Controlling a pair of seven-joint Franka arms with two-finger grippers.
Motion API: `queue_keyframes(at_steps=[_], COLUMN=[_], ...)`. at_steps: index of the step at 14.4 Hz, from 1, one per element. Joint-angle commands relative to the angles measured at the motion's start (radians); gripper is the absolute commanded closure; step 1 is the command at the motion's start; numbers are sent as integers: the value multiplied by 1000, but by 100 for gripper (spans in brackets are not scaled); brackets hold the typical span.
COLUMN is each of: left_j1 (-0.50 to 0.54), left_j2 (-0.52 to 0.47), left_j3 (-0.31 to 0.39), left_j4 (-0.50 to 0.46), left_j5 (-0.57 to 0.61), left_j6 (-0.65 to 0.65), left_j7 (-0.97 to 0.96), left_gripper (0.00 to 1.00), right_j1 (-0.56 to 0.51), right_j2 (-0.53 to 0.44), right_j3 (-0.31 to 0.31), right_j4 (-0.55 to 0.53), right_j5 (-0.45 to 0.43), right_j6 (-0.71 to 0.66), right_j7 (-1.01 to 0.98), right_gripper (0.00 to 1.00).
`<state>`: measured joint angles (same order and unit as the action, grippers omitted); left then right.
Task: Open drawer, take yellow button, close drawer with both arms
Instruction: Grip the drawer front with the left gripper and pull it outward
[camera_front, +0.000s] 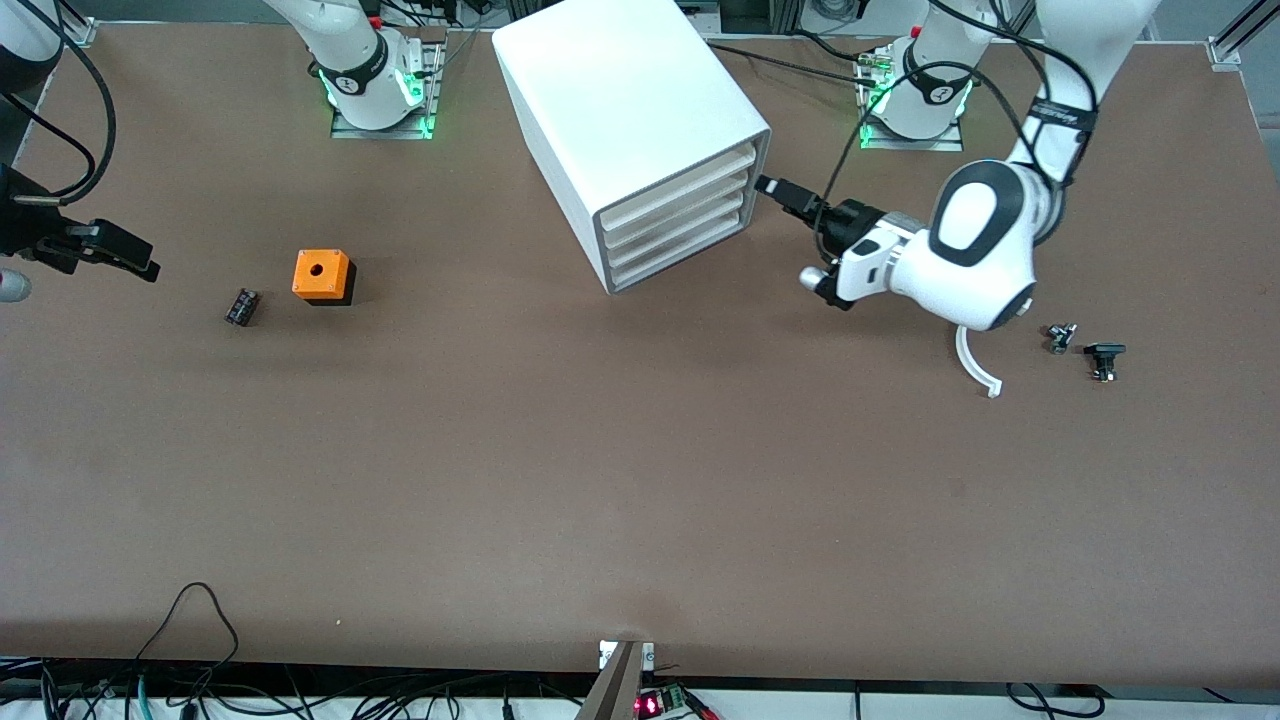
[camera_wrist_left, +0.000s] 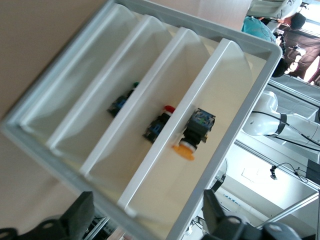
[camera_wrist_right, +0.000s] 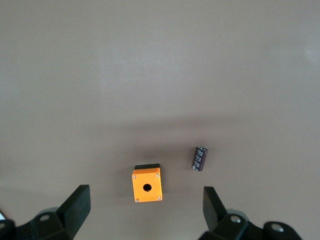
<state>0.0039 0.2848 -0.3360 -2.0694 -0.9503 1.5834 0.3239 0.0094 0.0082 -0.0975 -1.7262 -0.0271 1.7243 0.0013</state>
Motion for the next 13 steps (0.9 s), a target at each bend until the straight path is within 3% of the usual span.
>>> queue_keyframes(at_steps=[1,5,10,12,13], left_j1=[-4,-7,-7,-7,-7], left_j2=[4,13,8,8,8], left_j3=[-63,-121,-143,-153,-153], left_j4=[-29,-67,-104,-109,-116], left_j5=[-44,-57,-67,-67,-67], left_j6=[71,142,142,144,144], left_j7=[24,26,9,6,4], left_gripper=[10,17,36,48,61], right_j1=[-8,-8,1,3,7], right_j2=[1,3,22,41,50], right_j3=[2,2,5,8,12], right_j4=[5,5,7,5,5], right_j5=[13,16,12,18,18], right_j6=[3,-3,-26,-22,-23], right_j7=[-14,-12,-14,-12,-12], right_gripper=[0,0,0,0,0])
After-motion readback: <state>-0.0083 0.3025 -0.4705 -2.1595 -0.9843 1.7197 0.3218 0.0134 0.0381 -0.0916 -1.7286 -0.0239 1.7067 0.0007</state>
